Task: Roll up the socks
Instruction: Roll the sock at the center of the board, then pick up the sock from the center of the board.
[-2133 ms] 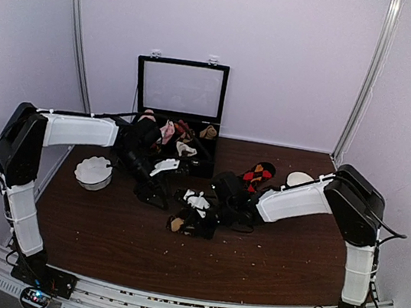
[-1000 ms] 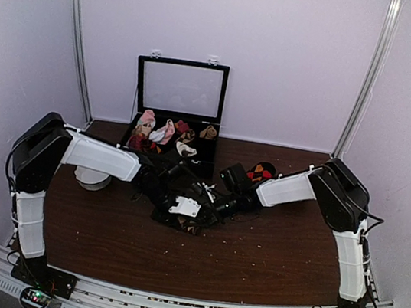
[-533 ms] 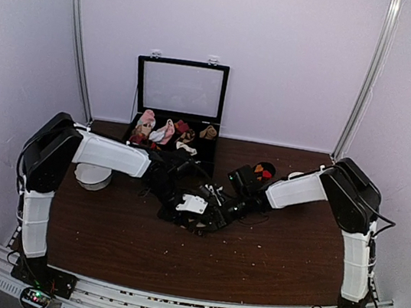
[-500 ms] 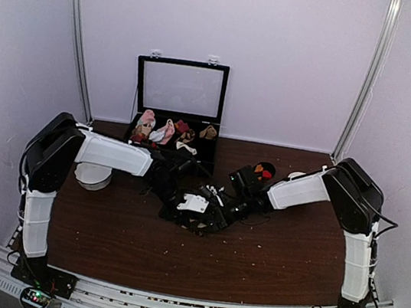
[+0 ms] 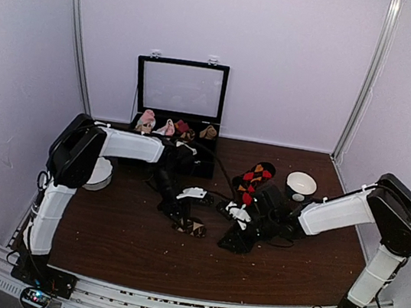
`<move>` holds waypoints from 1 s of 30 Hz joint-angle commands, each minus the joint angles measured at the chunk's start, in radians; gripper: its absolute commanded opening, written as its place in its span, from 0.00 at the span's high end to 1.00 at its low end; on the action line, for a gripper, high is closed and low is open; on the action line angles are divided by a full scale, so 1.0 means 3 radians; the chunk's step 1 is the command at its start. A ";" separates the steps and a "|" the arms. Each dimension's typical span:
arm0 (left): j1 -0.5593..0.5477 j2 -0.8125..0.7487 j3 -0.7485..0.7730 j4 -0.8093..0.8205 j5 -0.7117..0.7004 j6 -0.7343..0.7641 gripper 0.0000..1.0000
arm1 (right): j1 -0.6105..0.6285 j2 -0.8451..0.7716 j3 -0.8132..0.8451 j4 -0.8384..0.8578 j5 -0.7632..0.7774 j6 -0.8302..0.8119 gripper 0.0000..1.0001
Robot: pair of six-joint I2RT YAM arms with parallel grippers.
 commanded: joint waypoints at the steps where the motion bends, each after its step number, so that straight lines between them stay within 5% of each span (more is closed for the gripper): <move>1: -0.0007 0.0285 0.0194 -0.0648 0.0042 0.0020 1.00 | 0.0330 -0.0082 -0.0014 0.0096 0.0565 -0.0280 0.58; 14: 0.0055 0.0648 0.0606 -0.0977 -0.0037 -0.0204 1.00 | 0.1002 -0.0371 0.0202 0.0015 0.1603 -0.0701 0.57; 30: 0.0056 0.0817 0.0786 -0.1197 -0.0013 -0.0088 0.99 | 0.0970 0.0474 0.1033 -0.0229 0.1484 -0.1134 0.55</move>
